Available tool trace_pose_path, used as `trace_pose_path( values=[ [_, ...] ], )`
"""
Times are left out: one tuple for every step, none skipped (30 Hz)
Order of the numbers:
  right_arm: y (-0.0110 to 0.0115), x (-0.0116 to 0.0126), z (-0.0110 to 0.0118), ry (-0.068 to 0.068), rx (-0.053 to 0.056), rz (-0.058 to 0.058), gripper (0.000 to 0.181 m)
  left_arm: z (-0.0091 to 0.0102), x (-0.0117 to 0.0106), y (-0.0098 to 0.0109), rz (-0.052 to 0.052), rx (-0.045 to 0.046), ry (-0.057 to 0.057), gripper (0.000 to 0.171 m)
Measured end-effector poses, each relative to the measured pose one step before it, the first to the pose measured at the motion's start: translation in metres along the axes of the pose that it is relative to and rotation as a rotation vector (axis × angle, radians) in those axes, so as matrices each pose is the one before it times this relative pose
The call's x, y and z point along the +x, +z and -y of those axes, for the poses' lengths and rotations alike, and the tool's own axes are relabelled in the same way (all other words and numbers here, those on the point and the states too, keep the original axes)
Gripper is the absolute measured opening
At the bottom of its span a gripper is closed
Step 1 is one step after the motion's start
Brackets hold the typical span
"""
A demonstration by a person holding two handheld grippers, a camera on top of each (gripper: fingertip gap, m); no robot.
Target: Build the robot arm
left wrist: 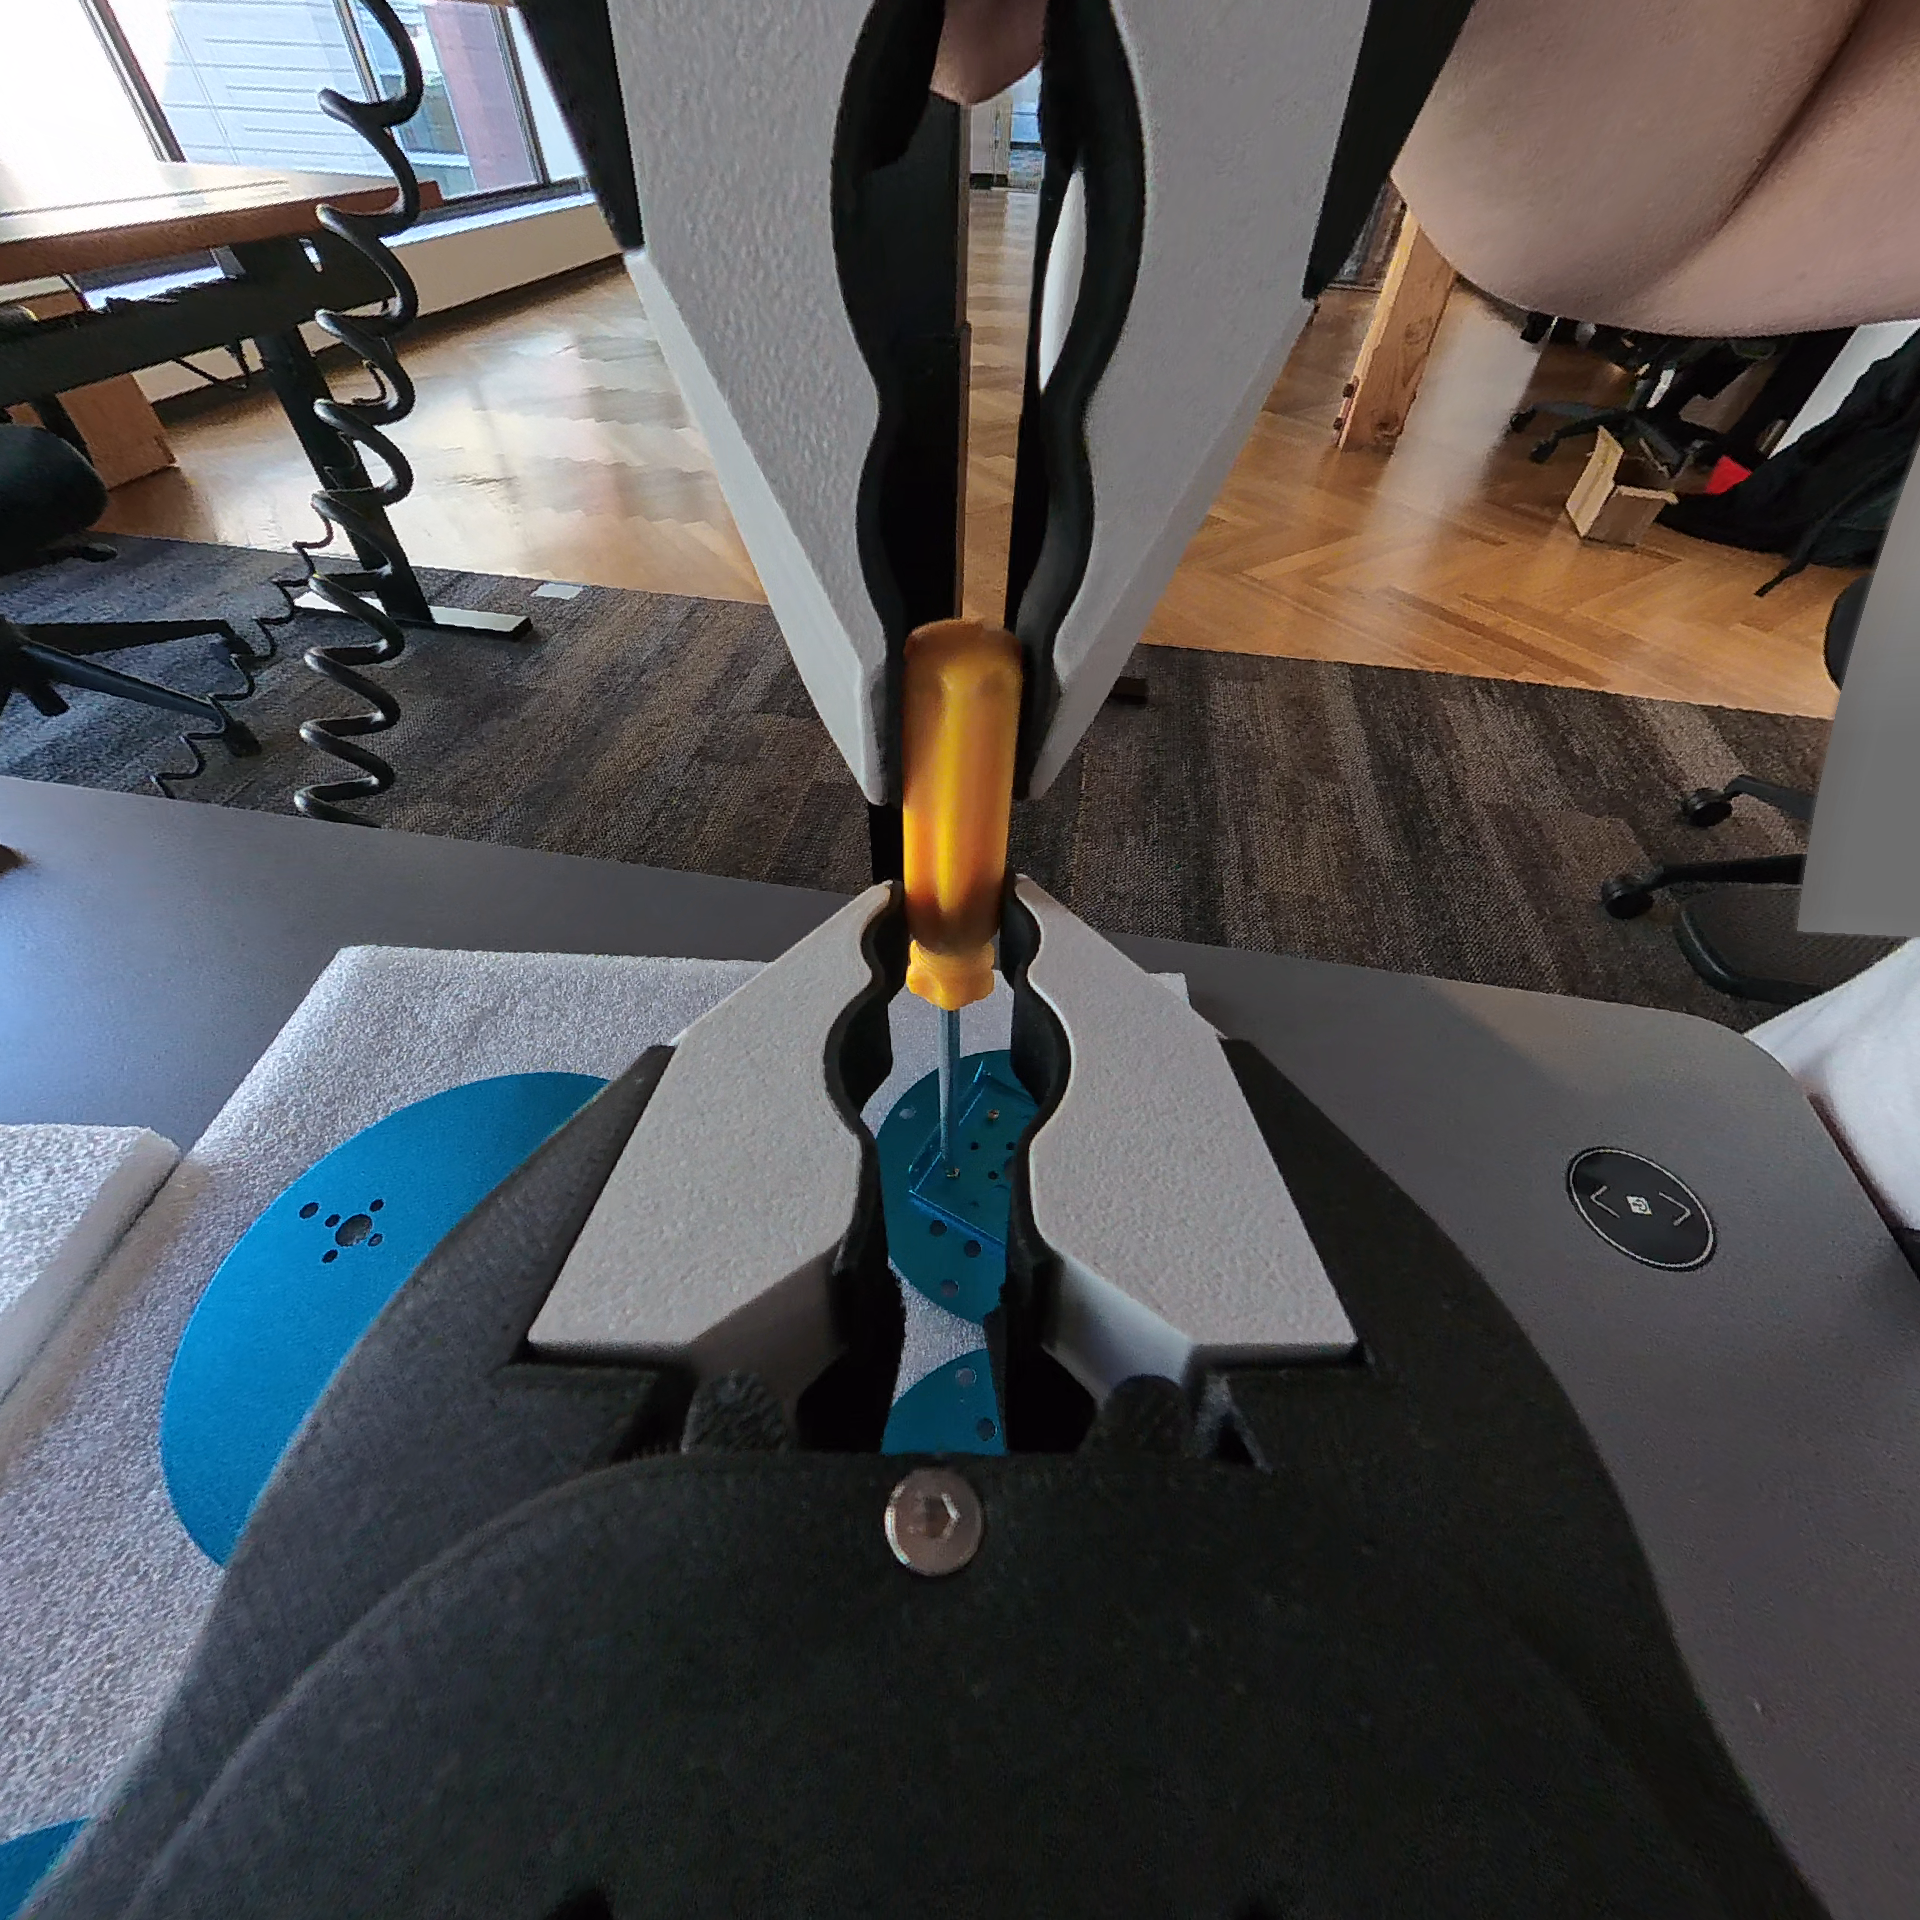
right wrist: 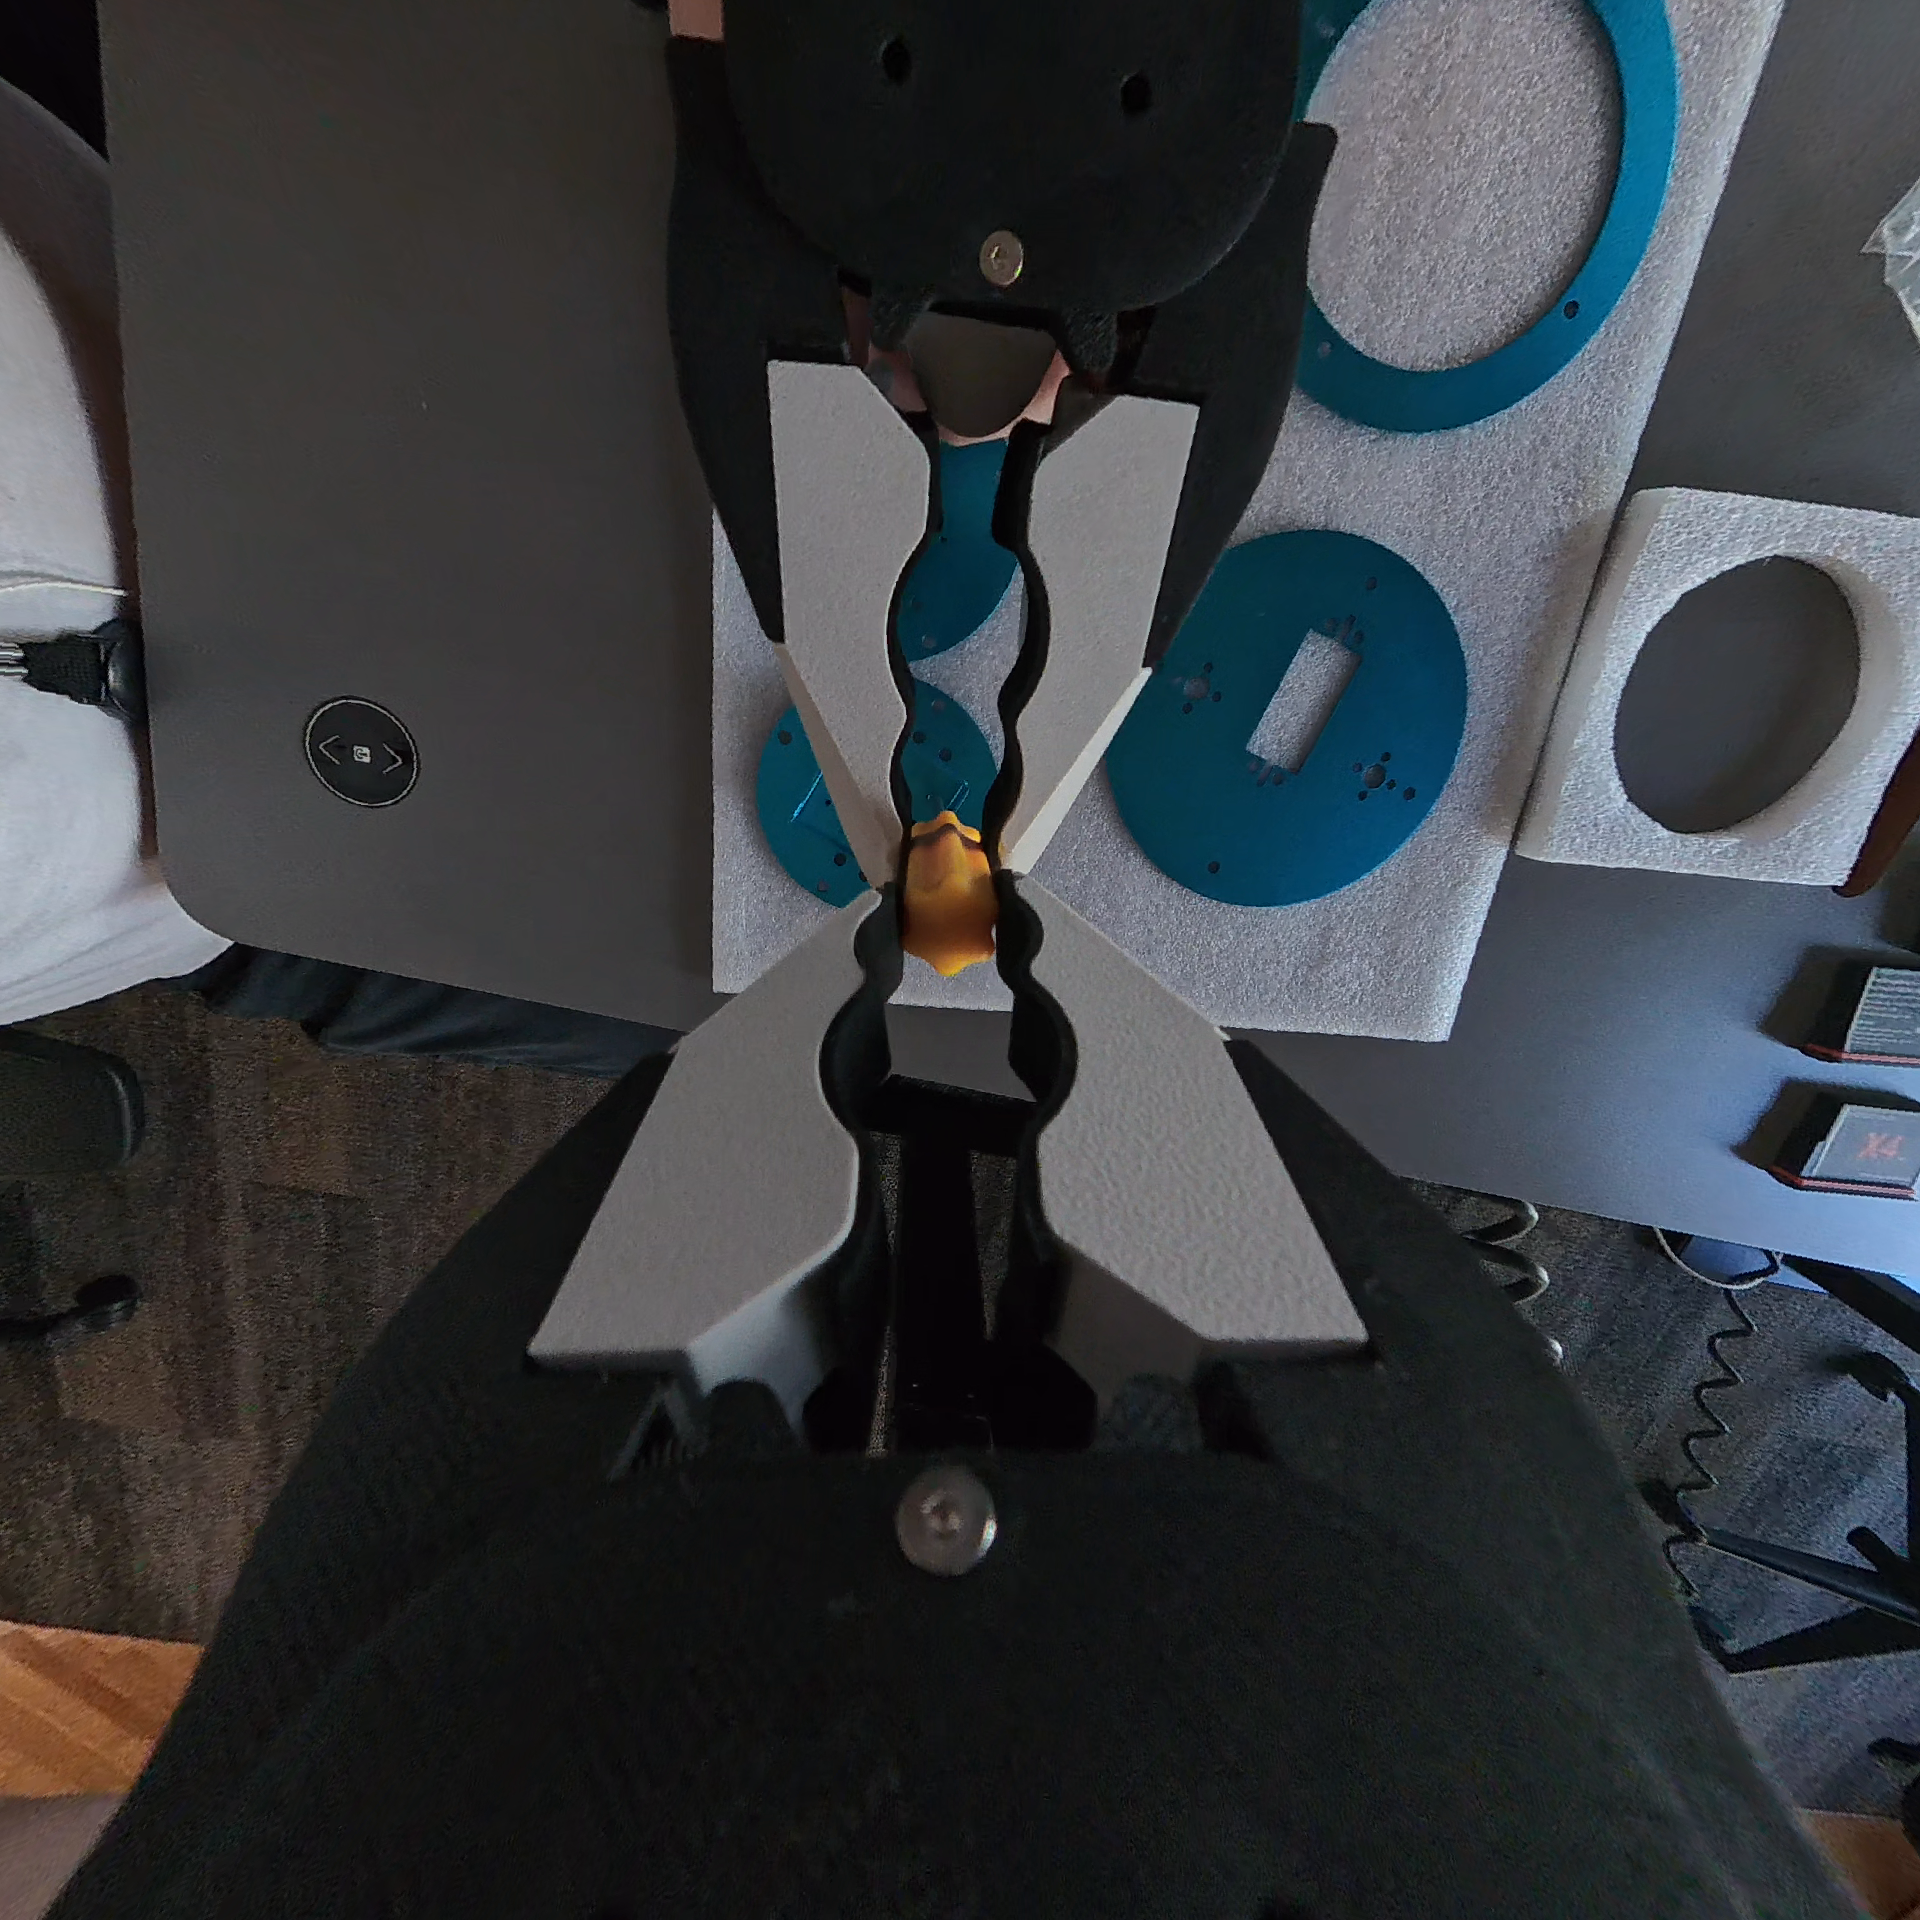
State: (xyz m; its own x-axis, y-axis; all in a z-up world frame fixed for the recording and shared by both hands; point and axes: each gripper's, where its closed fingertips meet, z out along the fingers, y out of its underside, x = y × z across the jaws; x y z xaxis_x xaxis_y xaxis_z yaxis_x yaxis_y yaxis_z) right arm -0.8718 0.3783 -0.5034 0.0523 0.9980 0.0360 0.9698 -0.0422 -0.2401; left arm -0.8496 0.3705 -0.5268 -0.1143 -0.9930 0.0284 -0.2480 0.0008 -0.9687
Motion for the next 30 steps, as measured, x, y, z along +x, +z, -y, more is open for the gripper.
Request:
trace_pose_path(
  values=[
    [-0.00011,0.0002,0.00003,-0.0009,-0.0007,0.0019,0.017,0.00006,-0.00018,-0.00004,-0.0005,0.00128,-0.0034,0.015],
    [0.00006,0.00025,-0.00001,-0.0006,-0.0014,0.0013,0.017,-0.00001,-0.00019,0.0001,0.0001,0.00041,-0.0033,0.015],
    [-0.00004,0.00007,-0.00011,0.0028,-0.001,0.0031,0.017,-0.00004,-0.00005,-0.00003,0.0009,0.00145,0.0006,0.015],
    [-0.00004,0.00004,-0.00005,0.0014,-0.0012,0.0026,0.017,0.00008,0.00002,0.00012,0.0005,0.00127,0.0,0.015],
    [-0.00002,0.0,-0.0002,0.0007,-0.0021,0.001,0.017,-0.00002,-0.00002,0.00021,-0.0004,-0.00065,-0.0036,0.015],
    [-0.00002,0.0,0.0,0.0008,-0.0007,0.0002,0.017,0.00002,0.00008,0.00003,-0.0017,0.00077,-0.0035,0.015],
    [0.0,-0.00006,0.00005,0.0009,-0.0004,0.0006,0.017,0.00003,0.00005,0.00005,-0.0012,0.0009,-0.0027,0.015],
    [0.00007,0.00031,-0.00014,0.0042,-0.0004,0.0007,0.017,-0.00003,-0.00026,0.00001,0.0009,0.00046,-0.0038,0.015],
    [-0.00005,0.00024,-0.00011,0.0043,0.0015,0.0027,0.017,0.00008,-0.00025,0.00001,0.001,-0.00032,-0.0027,0.015],
    [0.00002,0.00026,0.0,0.0054,0.0029,0.0035,0.017,-0.0001,-0.00032,0.00001,0.0018,-0.00092,-0.002,0.015],
    [0.00007,0.00044,0.00012,0.0057,0.0035,0.0035,0.017,-0.00002,-0.0004,-0.00004,0.0018,-0.00109,-0.0022,0.015],
    [-0.00008,0.00017,0.0,0.0029,0.0034,0.0033,0.017,0.00004,-0.00015,0.00001,0.001,0.00025,-0.0013,0.015],
    [-0.00003,0.00014,-0.00008,0.0024,0.0025,0.0016,0.017,0.00003,-0.00021,0.00014,0.001,0.00067,-0.002,0.015],
    [0.00007,0.00017,-0.00009,0.0046,0.0025,0.0018,0.017,-0.00002,-0.00018,0.00005,0.0006,-0.00037,-0.0017,0.015],
    [-0.00011,0.00018,-0.00025,0.004,0.0018,0.0021,0.017,0.00006,-0.00004,0.00013,0.0011,0.00029,-0.0002,0.015],
    [0.00005,-0.00009,-0.00008,0.0,0.0021,0.0016,0.017,-0.00005,0.00007,0.00015,-0.0001,0.0002,0.0004,0.015],
    [-0.0001,-0.00008,-0.00014,0.0032,0.0013,0.002,0.017,0.00007,0.00019,0.00005,-0.0006,-0.00037,-0.0016,0.015],
    [0.0,-0.00001,-0.00017,0.0033,0.0013,0.0015,0.017,-0.00005,0.00006,0.00005,-0.0006,-0.00053,-0.0012,0.015],
    [-0.00007,-0.00026,-0.00023,0.0019,-0.0004,0.0017,0.017,-0.00005,0.00038,0.0,-0.0011,-0.00029,-0.0004,0.015],
    [-0.00001,-0.00009,-0.00002,-0.001,0.0,-0.0003,0.017,0.00002,0.00018,0.00005,-0.0002,-0.0007,0.0005,0.015],
    [0.00008,-0.00027,-0.00006,-0.0024,-0.0006,-0.0012,0.017,-0.00019,0.0002,0.00004,-0.0003,-0.00148,0.0032,0.015],
    [0.00007,-0.00026,-0.0002,-0.0028,-0.0027,-0.0019,0.017,-0.00011,0.00024,0.0001,0.0001,0.00003,0.0047,0.015],
    [-0.00009,-0.00024,-0.00021,-0.0047,-0.0042,-0.004,0.017,0.00015,0.00015,0.00014,0.0013,0.00118,0.0023,0.015],
    [-0.0001,-0.00005,-0.00021,-0.0058,-0.0041,-0.0055,0.017,0.00013,-0.00018,0.00027,0.0023,0.00063,0.002,0.015],
    [-0.00004,0.0,-0.00003,-0.0059,-0.0036,-0.0052,0.017,-0.00003,-0.00008,0.0002,0.0021,0.00035,0.0037,0.015],
    [0.0002,-0.00037,-0.00013,-0.0056,-0.0046,-0.0035,0.016,-0.00023,0.00027,0.00016,-0.0004,-0.00041,0.0024,0.015],
    [-0.00009,-0.00013,0.00012,-0.0026,-0.003,-0.0031,0.016,0.00006,0.00027,-0.00007,-0.002,0.00058,-0.0011,0.015],
    [0.0,-0.00051,0.00011,-0.0028,-0.0029,-0.0009,0.017,-0.00004,0.00045,-0.00021,-0.0041,-0.00084,-0.0024,0.015],
    [0.00012,-0.00031,0.00029,-0.0022,-0.001,-0.0012,0.016,-0.00011,0.00032,-0.00014,-0.0024,-0.0015,-0.001,0.015],
    [0.0,0.00007,0.0001,0.0014,-0.0007,0.0001,0.017,-0.00012,-0.00011,-0.00006,0.0003,-0.00085,0.0011,0.015]
  ],
)
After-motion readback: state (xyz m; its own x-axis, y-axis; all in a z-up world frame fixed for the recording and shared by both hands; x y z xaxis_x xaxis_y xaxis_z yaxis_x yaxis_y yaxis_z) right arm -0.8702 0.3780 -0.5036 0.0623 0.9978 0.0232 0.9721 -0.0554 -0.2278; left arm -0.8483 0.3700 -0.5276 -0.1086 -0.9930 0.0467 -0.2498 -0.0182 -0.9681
